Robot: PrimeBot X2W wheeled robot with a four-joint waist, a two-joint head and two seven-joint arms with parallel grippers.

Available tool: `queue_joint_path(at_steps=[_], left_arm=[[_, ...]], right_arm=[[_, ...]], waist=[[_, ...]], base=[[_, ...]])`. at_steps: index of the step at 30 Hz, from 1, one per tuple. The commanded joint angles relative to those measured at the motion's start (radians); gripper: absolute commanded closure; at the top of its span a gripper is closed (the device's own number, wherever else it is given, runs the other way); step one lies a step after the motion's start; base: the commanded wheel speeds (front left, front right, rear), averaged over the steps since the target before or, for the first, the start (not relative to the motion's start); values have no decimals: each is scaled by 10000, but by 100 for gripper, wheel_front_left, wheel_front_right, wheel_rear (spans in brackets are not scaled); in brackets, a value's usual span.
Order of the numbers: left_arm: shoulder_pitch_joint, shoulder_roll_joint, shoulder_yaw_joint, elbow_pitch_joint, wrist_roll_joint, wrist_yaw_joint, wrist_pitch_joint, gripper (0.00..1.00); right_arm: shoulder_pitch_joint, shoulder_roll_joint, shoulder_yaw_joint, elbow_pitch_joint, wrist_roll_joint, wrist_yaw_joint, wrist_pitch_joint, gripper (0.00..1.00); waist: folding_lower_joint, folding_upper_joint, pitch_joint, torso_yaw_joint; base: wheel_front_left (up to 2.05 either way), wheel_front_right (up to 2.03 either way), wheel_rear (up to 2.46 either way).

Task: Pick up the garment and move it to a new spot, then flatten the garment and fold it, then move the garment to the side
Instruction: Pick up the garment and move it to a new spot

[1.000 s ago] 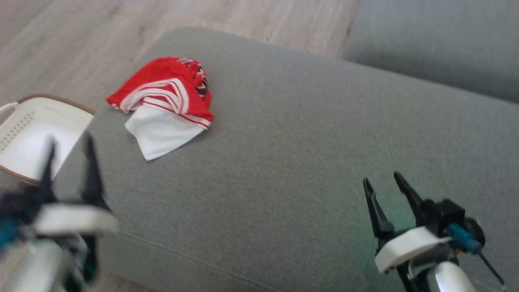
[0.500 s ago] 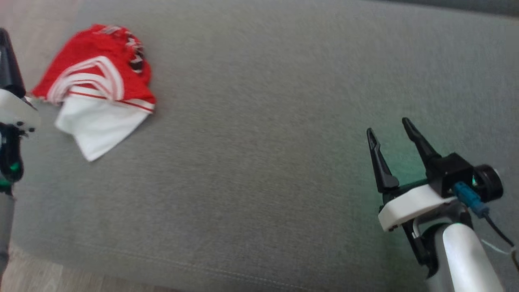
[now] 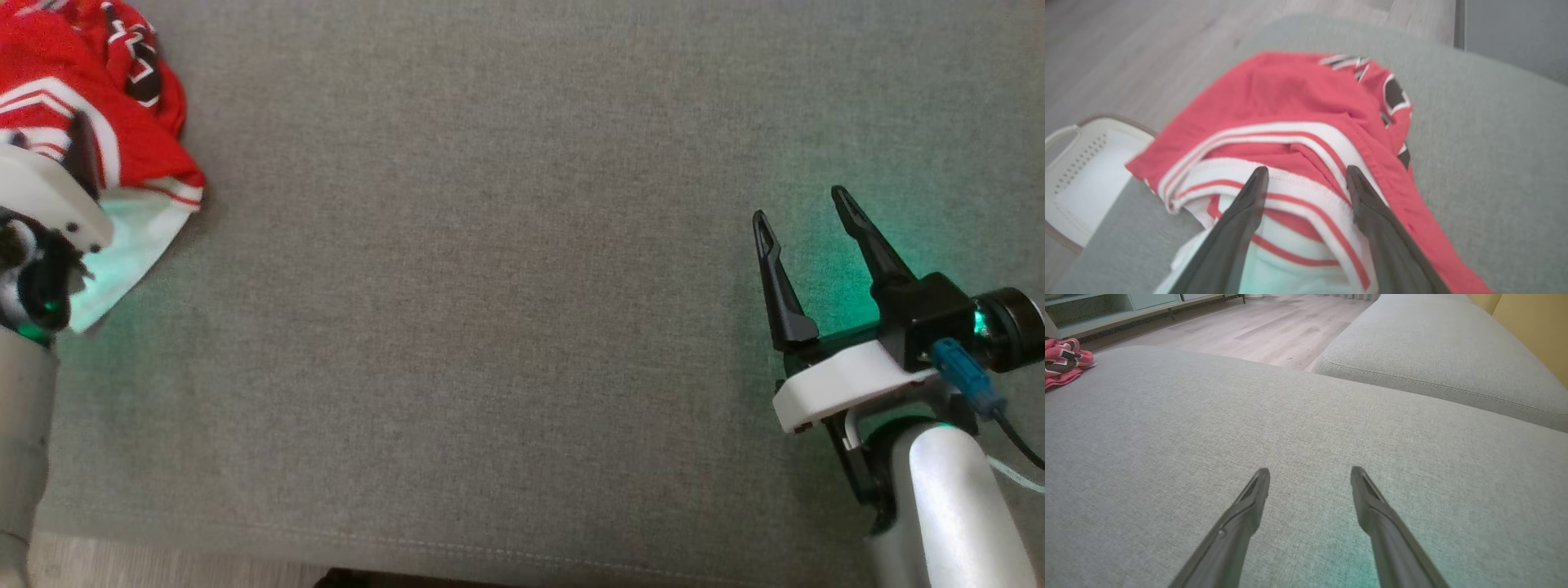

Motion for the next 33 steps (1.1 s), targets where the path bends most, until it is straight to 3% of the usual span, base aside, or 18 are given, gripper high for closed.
queue_joint_path(at_steps=[1, 5, 6, 8, 10, 21, 33], left_arm=[[-280, 519, 235, 8, -38, -74, 203, 0], [-361, 371, 83, 547, -59, -121, 411, 0], [-382, 351, 87, 660, -67, -132, 351, 5], [-436, 369, 83, 884, -35, -184, 167, 64], [-537, 415, 68, 1033, 51, -257, -148, 100], [-1430, 1279, -195, 968, 859, -631, -1549, 100], [-2009, 1856, -874, -436, 1478, -919, -1000, 100]], right_arm=[[-161, -26, 271, -423, -71, 37, 17, 0], [-208, -26, 242, -486, -89, 37, 37, 0], [-225, -26, 246, -487, -81, 37, 35, 0], [-272, -26, 260, -479, -41, 37, 15, 0], [-318, -26, 251, -433, 3, 37, -34, 0], [-299, -26, 142, 437, 659, 37, -590, 0], [50, -26, 97, 1925, 1821, 37, -1581, 0]], waist=[[-2, 1, 188, -29], [-2, 1, 344, -10], [-2, 1, 366, -12], [-2, 1, 389, -22], [-2, 1, 347, -25], [-2, 1, -913, -134], [-2, 1, -2929, -1038]], base=[[0, 0, 0], [0, 0, 0], [0, 0, 0], [0, 0, 0], [0, 0, 0], [0, 0, 0], [0, 0, 0]])
